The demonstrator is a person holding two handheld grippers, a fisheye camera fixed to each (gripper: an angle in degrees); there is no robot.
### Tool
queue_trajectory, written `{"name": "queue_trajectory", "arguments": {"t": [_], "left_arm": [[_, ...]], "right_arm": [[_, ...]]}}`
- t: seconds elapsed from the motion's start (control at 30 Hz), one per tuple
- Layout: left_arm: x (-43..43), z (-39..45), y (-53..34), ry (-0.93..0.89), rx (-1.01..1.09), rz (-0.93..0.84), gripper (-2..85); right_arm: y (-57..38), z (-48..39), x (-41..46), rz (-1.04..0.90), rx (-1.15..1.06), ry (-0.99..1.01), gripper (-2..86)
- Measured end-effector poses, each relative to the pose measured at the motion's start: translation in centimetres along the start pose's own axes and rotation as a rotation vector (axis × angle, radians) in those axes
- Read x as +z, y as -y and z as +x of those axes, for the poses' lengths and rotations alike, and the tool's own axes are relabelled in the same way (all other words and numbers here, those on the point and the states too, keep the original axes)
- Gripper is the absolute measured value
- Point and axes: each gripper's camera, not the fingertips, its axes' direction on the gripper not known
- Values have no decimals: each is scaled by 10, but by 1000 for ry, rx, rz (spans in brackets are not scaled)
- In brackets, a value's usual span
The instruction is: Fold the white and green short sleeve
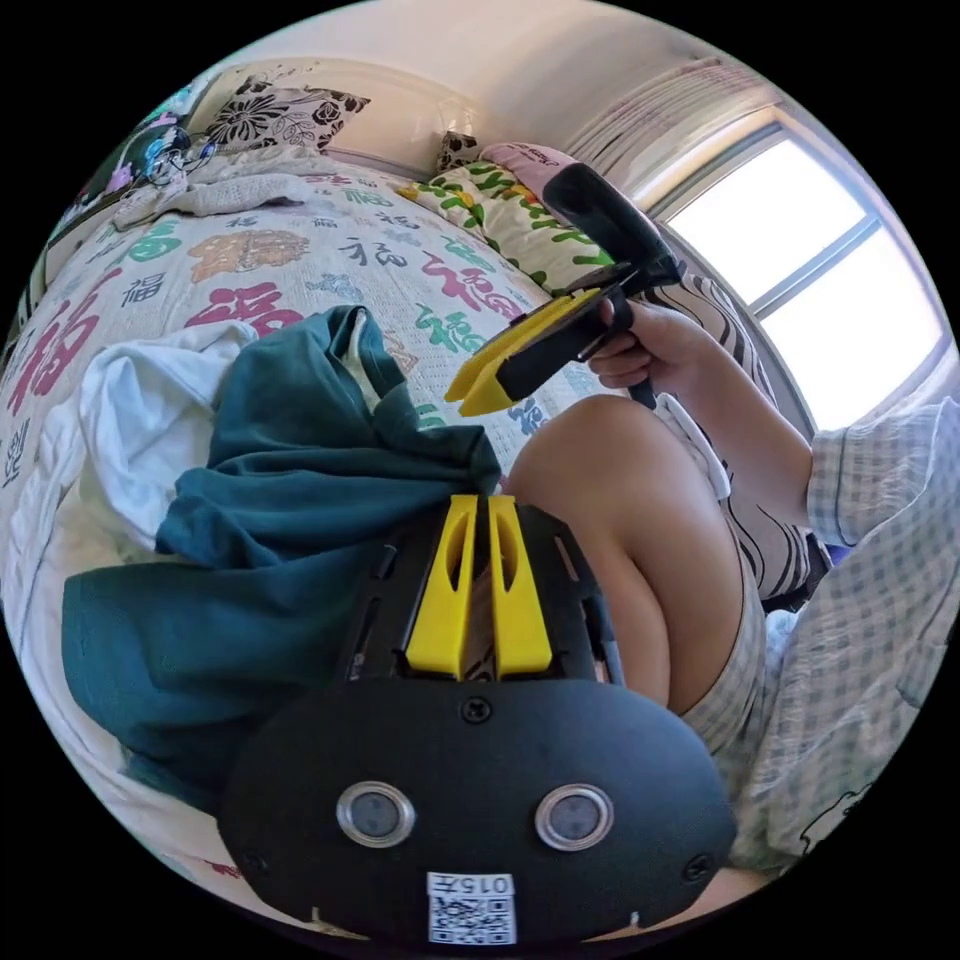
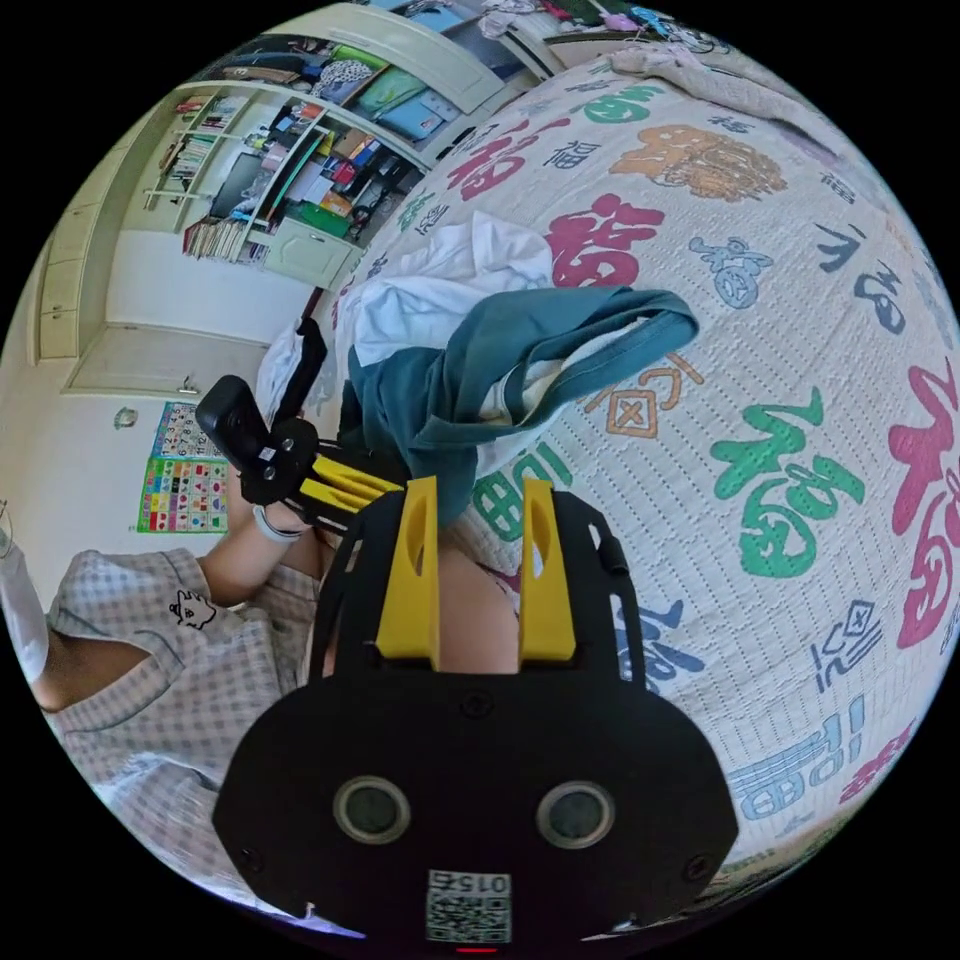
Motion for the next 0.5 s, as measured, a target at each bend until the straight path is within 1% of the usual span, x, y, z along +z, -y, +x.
{"name": "queue_trajectory", "arguments": {"t": [0.13,0.23,0.27,0.33,0.37,0.43,0.47,0.5], "left_arm": [[19,6,21,13,65,-73,-3],[33,13,36,52,97,-110,-3],[35,14,39,55,99,-113,-3],[43,17,49,53,108,-121,-2],[44,18,51,53,111,-121,-2],[46,24,58,54,137,-127,0],[46,26,59,53,145,-130,1],[43,28,62,40,154,-140,3]], "right_arm": [[21,-23,4,-45,-65,-42,128],[31,-37,8,-62,-91,-30,122],[32,-39,8,-66,-94,-39,115],[38,-41,11,-74,-63,-139,78],[39,-39,12,-82,-54,-132,67],[41,-33,9,-79,-45,-49,35],[40,-34,7,-73,-47,-54,29],[37,-35,4,-73,-42,-105,20]]}}
